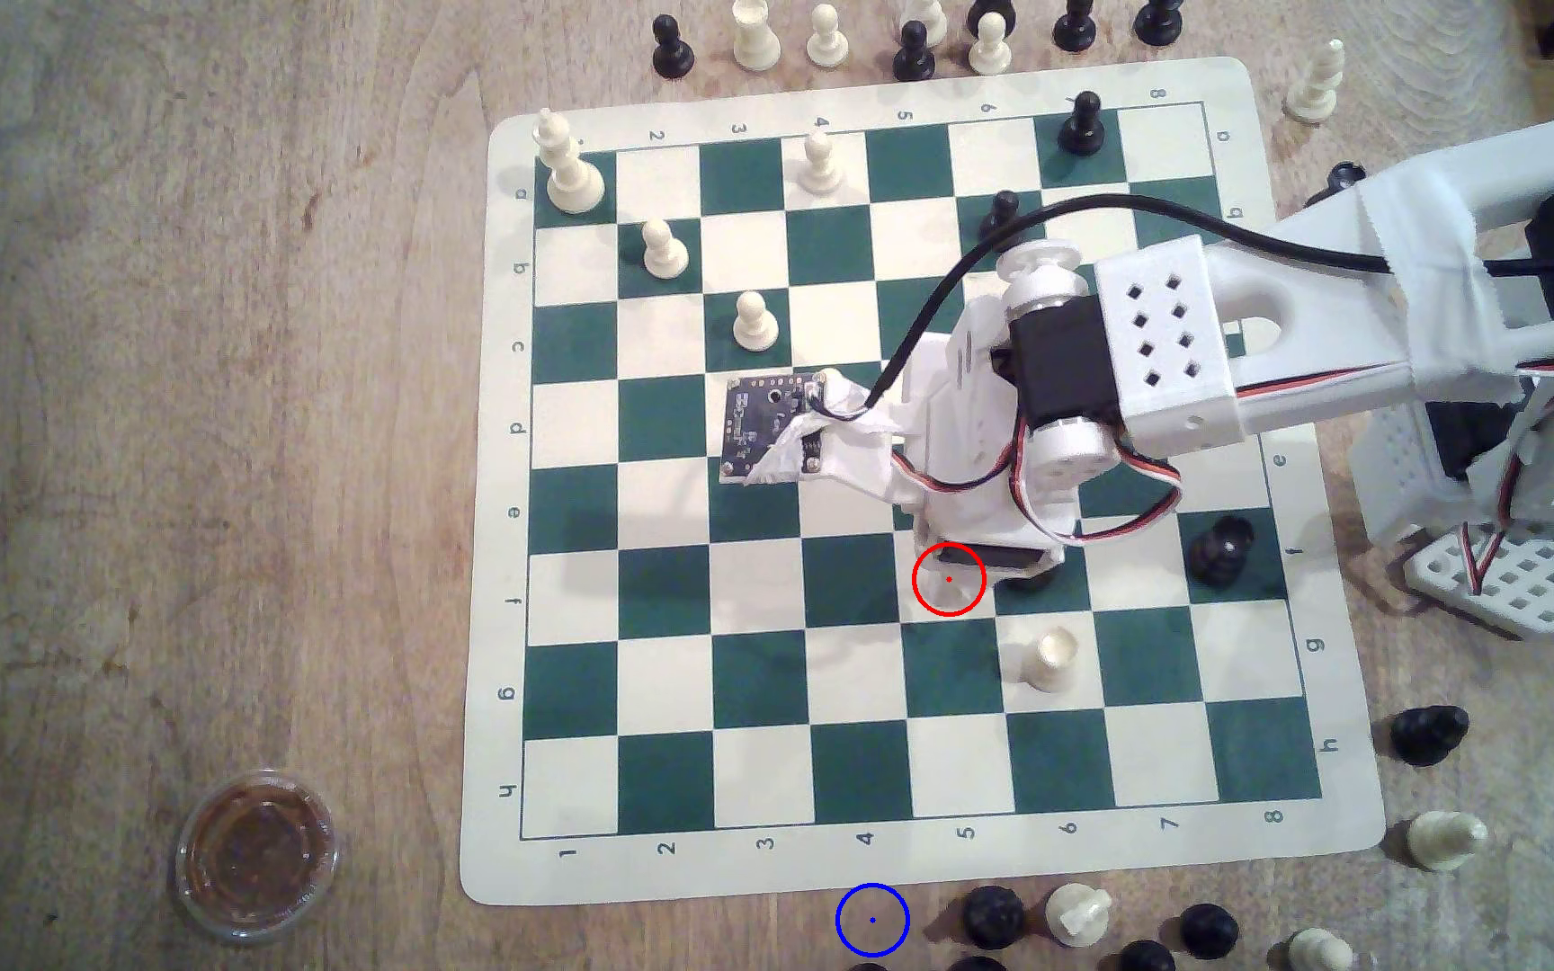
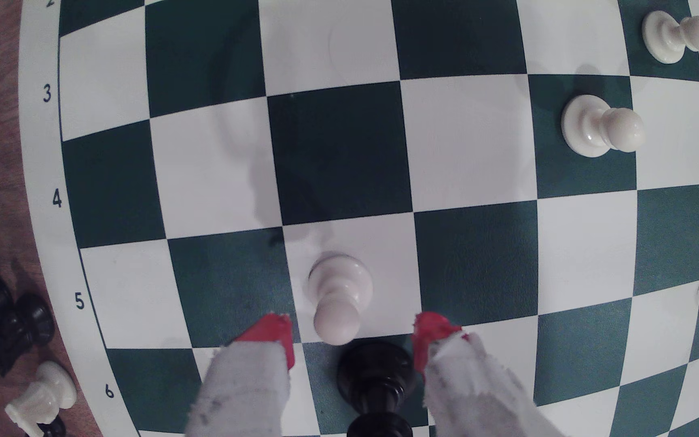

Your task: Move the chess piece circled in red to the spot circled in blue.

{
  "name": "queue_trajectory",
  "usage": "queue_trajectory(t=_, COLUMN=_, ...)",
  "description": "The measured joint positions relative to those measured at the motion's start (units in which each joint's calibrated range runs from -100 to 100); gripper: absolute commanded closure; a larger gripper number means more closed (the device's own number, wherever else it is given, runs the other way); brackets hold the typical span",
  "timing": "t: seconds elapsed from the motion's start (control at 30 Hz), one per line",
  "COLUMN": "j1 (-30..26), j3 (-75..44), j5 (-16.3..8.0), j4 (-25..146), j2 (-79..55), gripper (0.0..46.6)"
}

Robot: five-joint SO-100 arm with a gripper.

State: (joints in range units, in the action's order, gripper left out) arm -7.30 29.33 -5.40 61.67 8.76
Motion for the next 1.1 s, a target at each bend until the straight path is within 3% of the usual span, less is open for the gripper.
queue_trajectory(t=0.83, j1=-1.6, j3=0.0, j5=0.0, j4=-3.5, j2=-5.1, gripper=33.5)
queue_trajectory(t=1.1, j1=-1.6, j3=0.0, j5=0.0, j4=-3.5, j2=-6.2, gripper=38.7)
